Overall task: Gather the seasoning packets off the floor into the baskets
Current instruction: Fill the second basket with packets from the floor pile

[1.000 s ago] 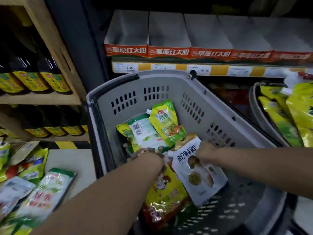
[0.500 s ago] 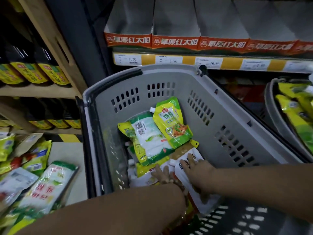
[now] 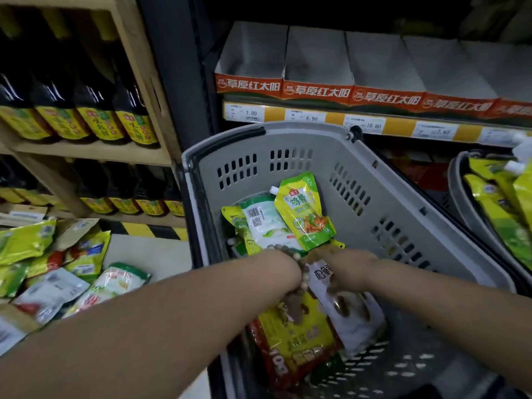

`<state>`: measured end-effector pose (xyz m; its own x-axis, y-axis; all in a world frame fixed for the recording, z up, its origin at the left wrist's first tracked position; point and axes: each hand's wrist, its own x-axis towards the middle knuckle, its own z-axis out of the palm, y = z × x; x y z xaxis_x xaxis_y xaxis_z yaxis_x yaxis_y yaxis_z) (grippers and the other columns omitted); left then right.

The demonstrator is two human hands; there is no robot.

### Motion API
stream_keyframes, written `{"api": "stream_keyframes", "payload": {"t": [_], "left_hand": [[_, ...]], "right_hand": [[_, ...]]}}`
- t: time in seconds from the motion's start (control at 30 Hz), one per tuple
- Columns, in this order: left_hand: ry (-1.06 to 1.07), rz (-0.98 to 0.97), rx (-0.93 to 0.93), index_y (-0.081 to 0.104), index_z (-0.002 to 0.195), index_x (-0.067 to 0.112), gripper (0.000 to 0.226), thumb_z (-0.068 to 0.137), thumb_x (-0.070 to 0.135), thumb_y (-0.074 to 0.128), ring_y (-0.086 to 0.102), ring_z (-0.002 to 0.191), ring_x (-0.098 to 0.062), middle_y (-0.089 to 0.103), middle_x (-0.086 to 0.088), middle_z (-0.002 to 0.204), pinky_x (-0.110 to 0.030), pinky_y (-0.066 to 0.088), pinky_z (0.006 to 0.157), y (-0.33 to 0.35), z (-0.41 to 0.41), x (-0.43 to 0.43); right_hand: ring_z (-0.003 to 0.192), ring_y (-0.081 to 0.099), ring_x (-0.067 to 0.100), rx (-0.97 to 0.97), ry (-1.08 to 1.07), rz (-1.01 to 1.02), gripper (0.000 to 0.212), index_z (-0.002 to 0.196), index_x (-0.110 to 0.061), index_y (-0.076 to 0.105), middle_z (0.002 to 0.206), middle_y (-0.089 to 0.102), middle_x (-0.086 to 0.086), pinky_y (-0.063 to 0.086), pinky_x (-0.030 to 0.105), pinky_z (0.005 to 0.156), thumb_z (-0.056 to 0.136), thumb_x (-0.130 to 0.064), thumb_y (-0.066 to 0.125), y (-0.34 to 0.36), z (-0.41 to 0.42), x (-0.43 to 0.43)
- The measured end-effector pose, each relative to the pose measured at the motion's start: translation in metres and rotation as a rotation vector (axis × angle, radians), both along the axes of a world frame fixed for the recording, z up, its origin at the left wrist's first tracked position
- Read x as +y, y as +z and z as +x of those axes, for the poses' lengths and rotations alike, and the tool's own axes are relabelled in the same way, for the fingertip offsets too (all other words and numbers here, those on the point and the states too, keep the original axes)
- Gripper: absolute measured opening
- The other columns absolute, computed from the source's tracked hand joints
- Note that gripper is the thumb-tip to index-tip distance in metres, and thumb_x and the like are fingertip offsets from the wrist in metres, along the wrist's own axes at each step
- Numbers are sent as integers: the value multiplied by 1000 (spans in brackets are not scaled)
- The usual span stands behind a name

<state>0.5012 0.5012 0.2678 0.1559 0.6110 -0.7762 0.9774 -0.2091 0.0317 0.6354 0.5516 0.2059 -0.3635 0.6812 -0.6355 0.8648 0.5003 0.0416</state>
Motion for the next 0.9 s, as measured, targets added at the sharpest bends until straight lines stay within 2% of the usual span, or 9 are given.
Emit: {"api": "stream_keyframes", "payload": {"t": [0.07, 0.17, 0.23, 0.37, 0.47, 0.57, 0.63, 0.77, 0.9], "left_hand": [[57, 139, -96, 41, 136, 1, 41, 99, 19, 42, 42, 131, -28, 44, -14, 142, -29, 38, 95, 23, -18, -4], [44, 561, -301, 27, 145, 22, 75, 84, 55, 55, 40, 132, -25, 37, -5, 147, -34, 39, 101, 48, -61, -11], [133, 670, -384, 27, 145, 31, 79, 78, 61, 57, 40, 131, -20, 37, 1, 146, -34, 37, 105, 53, -97, -21], [343, 815, -445, 29, 143, 32, 77, 78, 59, 60, 41, 130, -17, 37, 4, 145, -31, 37, 104, 60, -188, -69], [486, 795, -381, 31, 143, 31, 75, 79, 56, 60, 41, 130, -16, 37, 4, 145, -25, 36, 99, 47, -253, -114], [635, 755, -300, 33, 142, 30, 74, 79, 54, 62, 43, 128, -19, 40, 1, 143, -30, 40, 99, 18, -310, -156], [751, 706, -266, 32, 143, 28, 73, 81, 51, 62, 43, 128, -20, 38, 0, 145, -31, 40, 99, -6, -341, -179], [898, 589, -200, 29, 144, 25, 72, 84, 52, 59, 48, 123, -23, 35, -2, 147, -37, 45, 95, -57, -386, -213], [1079, 548, -177, 33, 142, 25, 68, 85, 50, 59, 53, 117, -22, 39, -2, 145, -33, 45, 91, -108, -415, -235]], "right_hand": [[128, 45, 24, 87, -57, 76, 78, 146, -29, 24, 146, 37, 3, 45, 38, 97, 82, -46, 65, 22, 1, -6], [127, 44, 22, 188, -114, 167, 81, 149, -26, 20, 145, 37, 5, 42, 31, 96, 85, -50, 61, 59, -12, -18], [127, 44, 18, 311, -114, 242, 79, 148, -27, 23, 146, 38, 2, 40, 30, 97, 84, -52, 62, 85, -34, -30], [128, 43, 17, 457, -24, 314, 70, 145, -31, 29, 147, 39, -1, 42, 33, 100, 85, -51, 59, 129, -112, -66], [124, 46, 21, 460, 115, 317, 65, 141, -29, 35, 141, 44, 1, 44, 39, 97, 85, -52, 59, 140, -194, -90], [120, 48, 23, 408, 239, 258, 58, 134, -27, 42, 131, 48, 0, 46, 36, 88, 84, -51, 60, 120, -283, -108], [120, 48, 24, 357, 309, 203, 57, 133, -24, 43, 130, 50, 2, 43, 34, 81, 85, -50, 59, 88, -335, -116], [120, 48, 26, 233, 397, 117, 55, 134, -17, 44, 133, 50, 7, 47, 35, 87, 87, -43, 60, 14, -398, -128], [121, 48, 25, 213, 352, -26, 54, 133, -14, 44, 134, 49, 6, 44, 34, 89, 88, -40, 60, -59, -432, -130]]}}
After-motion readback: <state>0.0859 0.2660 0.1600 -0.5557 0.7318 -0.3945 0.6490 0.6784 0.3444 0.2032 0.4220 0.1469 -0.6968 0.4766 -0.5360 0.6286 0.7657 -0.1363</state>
